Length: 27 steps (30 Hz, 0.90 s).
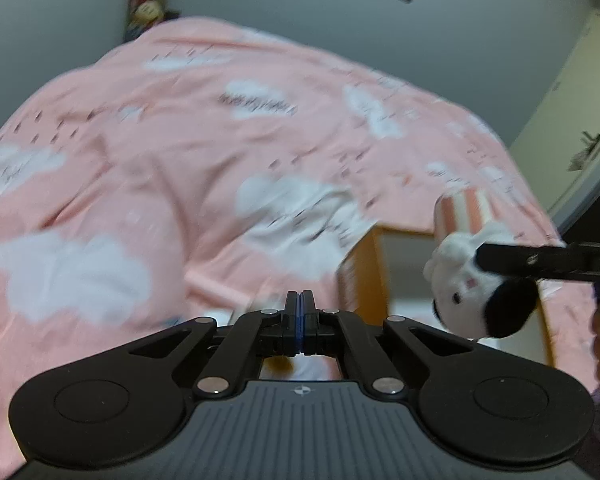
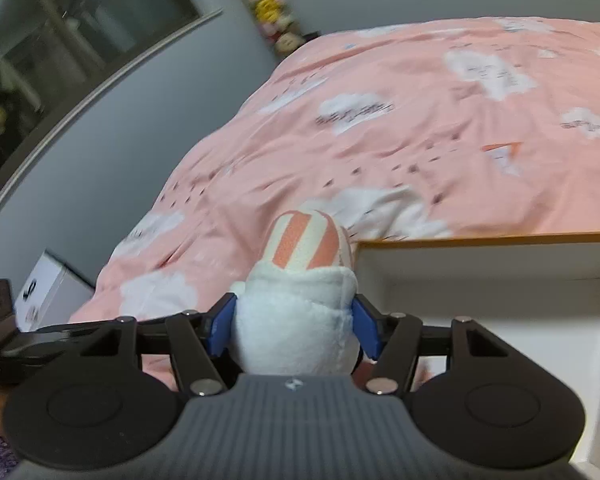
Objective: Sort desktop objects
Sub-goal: 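Carry the white plush over the orange box with the right gripper while the left reaches the raccoon plush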
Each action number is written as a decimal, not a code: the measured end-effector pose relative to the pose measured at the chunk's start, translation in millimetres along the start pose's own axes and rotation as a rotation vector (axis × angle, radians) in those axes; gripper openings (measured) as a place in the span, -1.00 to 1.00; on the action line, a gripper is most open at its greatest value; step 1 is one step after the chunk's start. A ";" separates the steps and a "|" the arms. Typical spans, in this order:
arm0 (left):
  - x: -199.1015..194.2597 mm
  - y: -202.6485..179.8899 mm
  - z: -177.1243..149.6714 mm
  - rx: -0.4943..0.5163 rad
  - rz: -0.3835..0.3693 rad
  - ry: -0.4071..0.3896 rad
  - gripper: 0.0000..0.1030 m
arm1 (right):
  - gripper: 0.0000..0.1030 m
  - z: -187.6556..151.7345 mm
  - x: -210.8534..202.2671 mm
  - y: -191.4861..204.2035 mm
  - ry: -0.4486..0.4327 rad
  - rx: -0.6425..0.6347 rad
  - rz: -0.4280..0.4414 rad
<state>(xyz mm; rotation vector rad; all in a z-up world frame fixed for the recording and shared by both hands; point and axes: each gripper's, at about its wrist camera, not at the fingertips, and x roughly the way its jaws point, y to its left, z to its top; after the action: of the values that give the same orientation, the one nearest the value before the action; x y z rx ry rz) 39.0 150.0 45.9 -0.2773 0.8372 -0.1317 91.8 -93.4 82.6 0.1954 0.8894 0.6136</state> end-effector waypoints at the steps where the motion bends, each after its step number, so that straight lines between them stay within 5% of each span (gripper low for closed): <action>1: -0.6 -7.4 3.8 0.022 0.012 -0.013 -1.00 | 0.23 0.9 -3.9 -6.7 -0.009 0.011 -0.007; 8: 24.6 -19.8 1.8 0.052 0.084 0.109 -0.93 | 0.23 -11.5 -6.0 -30.1 0.025 0.055 -0.019; 11: 36.2 -14.9 -14.5 0.024 0.083 0.177 -0.35 | 0.23 -16.6 -3.1 -40.8 0.032 0.062 -0.074; 15: 57.6 -14.4 -41.4 0.003 0.092 0.257 -0.05 | 0.23 -17.1 -5.9 -59.3 0.003 0.064 -0.140; 21: 94.6 -26.8 -68.1 0.062 0.184 0.346 0.05 | 0.23 -11.2 -20.3 -82.6 -0.075 0.078 -0.211; 27: 115.9 -23.7 -77.4 0.023 0.191 0.407 0.10 | 0.24 -7.2 -20.4 -98.3 -0.089 0.105 -0.232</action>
<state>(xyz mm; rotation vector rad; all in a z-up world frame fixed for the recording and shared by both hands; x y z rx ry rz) 57.9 86.7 -79.0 -0.1479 1.2599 -0.0182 117.7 -185.8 52.0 0.2088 0.8449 0.3401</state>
